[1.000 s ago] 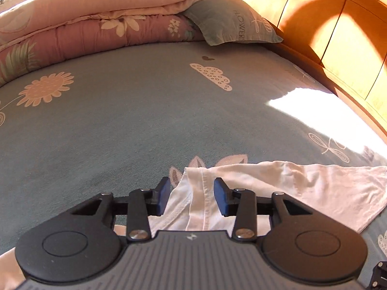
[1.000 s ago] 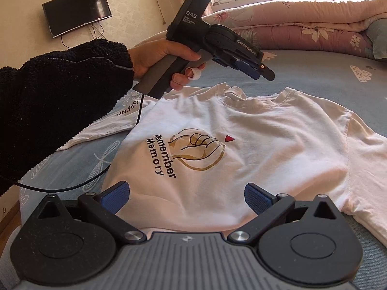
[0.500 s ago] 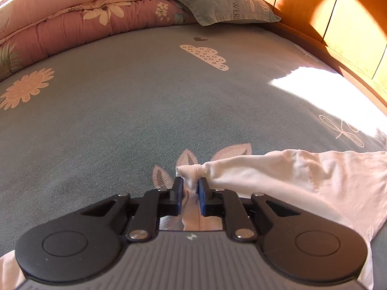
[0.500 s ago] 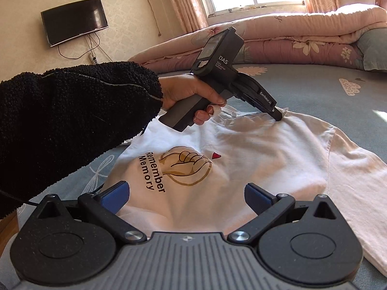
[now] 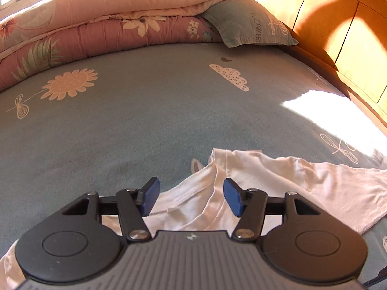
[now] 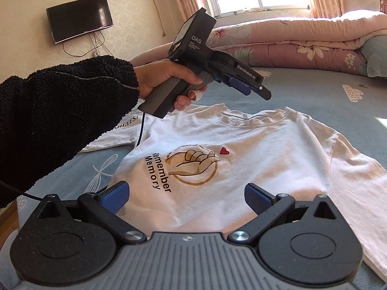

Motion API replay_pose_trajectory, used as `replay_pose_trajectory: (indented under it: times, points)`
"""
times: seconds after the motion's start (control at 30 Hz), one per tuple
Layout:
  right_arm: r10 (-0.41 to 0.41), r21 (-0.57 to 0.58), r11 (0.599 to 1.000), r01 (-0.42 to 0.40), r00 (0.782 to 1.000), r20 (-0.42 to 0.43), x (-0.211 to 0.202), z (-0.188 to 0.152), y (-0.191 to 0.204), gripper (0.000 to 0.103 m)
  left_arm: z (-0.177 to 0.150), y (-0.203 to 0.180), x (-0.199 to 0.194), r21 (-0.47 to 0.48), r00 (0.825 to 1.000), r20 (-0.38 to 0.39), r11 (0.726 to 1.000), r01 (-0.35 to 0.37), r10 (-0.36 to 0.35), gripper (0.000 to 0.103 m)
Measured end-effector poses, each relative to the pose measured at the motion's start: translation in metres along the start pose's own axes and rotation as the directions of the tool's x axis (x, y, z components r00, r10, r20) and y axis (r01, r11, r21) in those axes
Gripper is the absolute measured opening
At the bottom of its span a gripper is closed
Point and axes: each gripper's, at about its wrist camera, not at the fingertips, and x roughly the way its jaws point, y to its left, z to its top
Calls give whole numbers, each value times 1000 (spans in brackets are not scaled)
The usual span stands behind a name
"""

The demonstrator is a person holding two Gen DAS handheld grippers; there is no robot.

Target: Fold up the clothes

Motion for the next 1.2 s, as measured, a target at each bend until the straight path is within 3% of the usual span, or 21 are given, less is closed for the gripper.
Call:
replay_pose_trajectory:
  times: [0.1,0.23,0.27,0.4,0.53,0.67,0.8,0.93,1.03,1.2]
  points:
    - [-3,3,1000,3,1000,2,0,1,0,103,-21,22,8,-75,997,-76,997,-34,29,59]
    - [-5,14,1000,5,1000,-6,3,0,-2,103,-28,41,20,-133,994,-1,985,-108,109,62]
    - [-10,12,1000,10,1000,-11,4,-1,-3,103,-26,43,21,-149,991,11,980,-130,133,59]
    - [-37,13,999,38,999,-21,6,-2,-8,103,-18,42,15,-208,983,-5,962,-179,182,57]
    - [-41,63,997,41,999,-13,1,0,-19,103,-27,26,-25,-152,987,-32,975,-163,160,60]
    - [-28,123,992,28,1000,0,-3,3,-26,103,-49,15,-81,-159,985,-57,972,-171,164,64]
    - [-21,101,995,19,1000,14,-8,5,-16,103,-87,1,-136,-196,984,-69,965,-177,166,69]
    - [23,9,1000,-23,1000,-3,-13,7,14,103,-139,-12,-177,-289,986,-59,943,-167,156,74]
    - [29,-131,991,-31,999,-22,-17,3,51,103,-180,-19,-196,-364,984,-40,914,-177,175,75]
    - [-10,-376,926,-16,998,-68,-9,-18,115,103,-238,-26,-212,-500,975,11,846,-188,224,77]
